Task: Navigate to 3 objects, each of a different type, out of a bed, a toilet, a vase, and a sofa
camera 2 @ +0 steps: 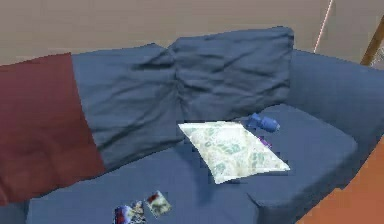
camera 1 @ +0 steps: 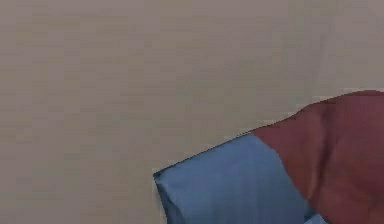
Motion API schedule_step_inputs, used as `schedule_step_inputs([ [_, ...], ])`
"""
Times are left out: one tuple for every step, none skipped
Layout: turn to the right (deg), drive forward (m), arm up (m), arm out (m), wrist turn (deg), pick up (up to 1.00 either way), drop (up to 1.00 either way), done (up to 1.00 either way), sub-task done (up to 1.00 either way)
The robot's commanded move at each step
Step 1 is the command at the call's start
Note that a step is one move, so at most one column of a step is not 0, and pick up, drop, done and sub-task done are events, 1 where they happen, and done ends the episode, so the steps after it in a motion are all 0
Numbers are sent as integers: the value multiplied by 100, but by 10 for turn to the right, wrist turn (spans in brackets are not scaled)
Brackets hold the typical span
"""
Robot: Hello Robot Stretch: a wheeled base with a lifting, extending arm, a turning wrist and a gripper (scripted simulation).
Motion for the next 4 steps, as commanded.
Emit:
schedule_step_inputs([
  [450, 0, 0, 0, 0, 0, 0, 0, 0],
  [450, 0, 0, 0, 0, 0, 0, 0, 0],
  [450, 0, 0, 0, 0, 0, 0, 0, 0],
  [360, 0, 0, 0, 0, 0, 0, 0, 0],
])
